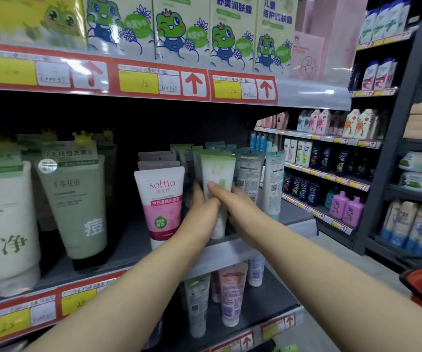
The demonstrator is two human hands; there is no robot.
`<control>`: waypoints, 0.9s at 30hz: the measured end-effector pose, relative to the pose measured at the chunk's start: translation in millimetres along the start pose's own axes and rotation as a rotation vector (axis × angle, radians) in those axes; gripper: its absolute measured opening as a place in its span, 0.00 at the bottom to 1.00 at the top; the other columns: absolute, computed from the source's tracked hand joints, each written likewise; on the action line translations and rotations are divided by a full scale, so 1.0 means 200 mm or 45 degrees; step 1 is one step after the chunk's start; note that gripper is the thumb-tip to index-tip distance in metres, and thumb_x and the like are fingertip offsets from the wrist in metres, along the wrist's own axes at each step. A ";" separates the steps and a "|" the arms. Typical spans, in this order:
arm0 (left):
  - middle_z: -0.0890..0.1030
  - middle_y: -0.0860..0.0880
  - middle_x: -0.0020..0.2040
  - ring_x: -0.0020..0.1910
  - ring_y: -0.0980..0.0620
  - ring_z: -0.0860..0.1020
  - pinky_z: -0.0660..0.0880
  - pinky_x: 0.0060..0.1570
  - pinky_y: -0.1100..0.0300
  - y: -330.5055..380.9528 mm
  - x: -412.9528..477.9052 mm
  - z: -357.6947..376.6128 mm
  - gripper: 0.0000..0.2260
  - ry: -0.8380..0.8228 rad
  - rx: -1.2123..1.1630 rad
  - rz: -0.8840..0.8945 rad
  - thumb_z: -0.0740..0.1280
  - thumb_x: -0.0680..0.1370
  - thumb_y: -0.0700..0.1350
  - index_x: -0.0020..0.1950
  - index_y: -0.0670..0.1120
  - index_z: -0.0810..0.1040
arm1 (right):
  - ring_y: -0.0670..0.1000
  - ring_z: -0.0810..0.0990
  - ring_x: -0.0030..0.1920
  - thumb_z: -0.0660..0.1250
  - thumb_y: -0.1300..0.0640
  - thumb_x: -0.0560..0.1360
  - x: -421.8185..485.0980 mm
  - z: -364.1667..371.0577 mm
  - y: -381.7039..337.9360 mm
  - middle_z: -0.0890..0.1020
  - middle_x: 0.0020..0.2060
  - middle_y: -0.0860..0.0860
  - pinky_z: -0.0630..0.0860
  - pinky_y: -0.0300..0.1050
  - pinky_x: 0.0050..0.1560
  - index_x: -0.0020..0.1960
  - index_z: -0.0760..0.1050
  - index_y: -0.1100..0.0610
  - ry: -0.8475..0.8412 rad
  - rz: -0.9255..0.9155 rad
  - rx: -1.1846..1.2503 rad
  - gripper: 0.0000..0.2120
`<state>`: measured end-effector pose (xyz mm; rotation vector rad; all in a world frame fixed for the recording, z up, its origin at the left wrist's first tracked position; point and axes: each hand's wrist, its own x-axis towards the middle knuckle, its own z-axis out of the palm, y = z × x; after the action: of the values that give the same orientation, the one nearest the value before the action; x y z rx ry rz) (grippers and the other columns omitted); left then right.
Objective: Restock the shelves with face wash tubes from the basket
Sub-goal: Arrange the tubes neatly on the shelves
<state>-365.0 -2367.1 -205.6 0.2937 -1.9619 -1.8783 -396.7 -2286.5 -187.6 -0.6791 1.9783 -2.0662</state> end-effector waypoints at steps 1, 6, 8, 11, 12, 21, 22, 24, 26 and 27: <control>0.67 0.51 0.73 0.72 0.50 0.66 0.64 0.70 0.49 -0.01 0.02 0.01 0.43 0.028 0.011 -0.015 0.64 0.58 0.61 0.73 0.62 0.56 | 0.46 0.81 0.54 0.71 0.38 0.63 0.01 0.01 0.00 0.82 0.55 0.48 0.75 0.45 0.60 0.65 0.72 0.53 -0.014 0.027 0.031 0.35; 0.67 0.52 0.73 0.72 0.52 0.66 0.62 0.71 0.50 -0.01 0.03 0.02 0.45 0.064 -0.020 -0.076 0.67 0.58 0.60 0.74 0.60 0.55 | 0.43 0.81 0.49 0.69 0.47 0.73 0.04 0.02 0.00 0.83 0.46 0.45 0.74 0.41 0.53 0.59 0.74 0.51 -0.042 0.099 0.222 0.17; 0.66 0.51 0.73 0.72 0.51 0.65 0.61 0.72 0.51 0.03 -0.01 0.04 0.40 0.079 -0.052 -0.069 0.66 0.65 0.56 0.75 0.57 0.55 | 0.45 0.82 0.49 0.69 0.47 0.73 0.04 0.02 0.00 0.83 0.47 0.46 0.74 0.43 0.54 0.55 0.74 0.50 -0.084 0.118 0.227 0.12; 0.67 0.48 0.73 0.72 0.50 0.65 0.61 0.72 0.51 0.07 -0.04 0.06 0.33 0.093 -0.133 -0.042 0.64 0.73 0.49 0.76 0.51 0.57 | 0.49 0.82 0.52 0.69 0.47 0.73 0.07 0.02 0.00 0.83 0.51 0.50 0.75 0.45 0.57 0.56 0.75 0.51 -0.110 0.164 0.213 0.14; 0.67 0.48 0.72 0.71 0.50 0.66 0.62 0.72 0.51 0.07 -0.04 0.05 0.33 0.059 -0.139 -0.046 0.64 0.72 0.49 0.76 0.51 0.57 | 0.49 0.82 0.53 0.69 0.46 0.73 0.07 0.02 0.00 0.83 0.51 0.51 0.76 0.46 0.57 0.58 0.74 0.51 -0.112 0.171 0.205 0.17; 0.68 0.51 0.72 0.70 0.48 0.68 0.64 0.70 0.48 0.06 -0.06 0.00 0.39 0.052 0.006 -0.083 0.65 0.66 0.54 0.75 0.56 0.54 | 0.47 0.81 0.55 0.70 0.42 0.70 0.05 0.04 -0.01 0.82 0.56 0.50 0.76 0.40 0.53 0.66 0.71 0.54 -0.207 0.201 0.088 0.29; 0.68 0.51 0.72 0.70 0.49 0.68 0.65 0.70 0.48 0.05 -0.06 -0.03 0.41 0.050 0.062 -0.082 0.65 0.62 0.55 0.74 0.60 0.55 | 0.47 0.82 0.54 0.69 0.45 0.73 0.04 0.04 -0.01 0.82 0.56 0.51 0.76 0.40 0.51 0.65 0.72 0.55 -0.192 0.199 0.094 0.25; 0.71 0.51 0.70 0.68 0.50 0.71 0.68 0.67 0.49 0.03 -0.06 -0.05 0.41 0.030 0.149 -0.075 0.65 0.60 0.54 0.72 0.60 0.57 | 0.49 0.82 0.53 0.68 0.50 0.75 0.01 0.03 -0.02 0.83 0.54 0.53 0.78 0.45 0.54 0.63 0.73 0.57 -0.145 0.172 0.045 0.20; 0.72 0.50 0.68 0.66 0.49 0.73 0.72 0.64 0.50 0.08 -0.13 -0.07 0.37 -0.005 0.274 -0.058 0.64 0.65 0.48 0.73 0.57 0.56 | 0.50 0.82 0.52 0.69 0.49 0.74 -0.03 0.02 -0.04 0.83 0.54 0.54 0.78 0.49 0.57 0.64 0.72 0.58 -0.067 0.104 -0.152 0.22; 0.72 0.49 0.69 0.66 0.48 0.73 0.72 0.64 0.51 0.10 -0.17 -0.07 0.36 -0.021 0.334 -0.027 0.63 0.68 0.45 0.74 0.55 0.55 | 0.50 0.82 0.52 0.70 0.48 0.72 -0.04 0.01 -0.04 0.82 0.54 0.53 0.78 0.50 0.57 0.64 0.72 0.58 -0.014 0.074 -0.281 0.25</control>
<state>-326.6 -2363.8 -190.3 0.3765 -2.2260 -1.6388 -386.2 -2284.0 -180.5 -0.6625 2.2135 -1.8243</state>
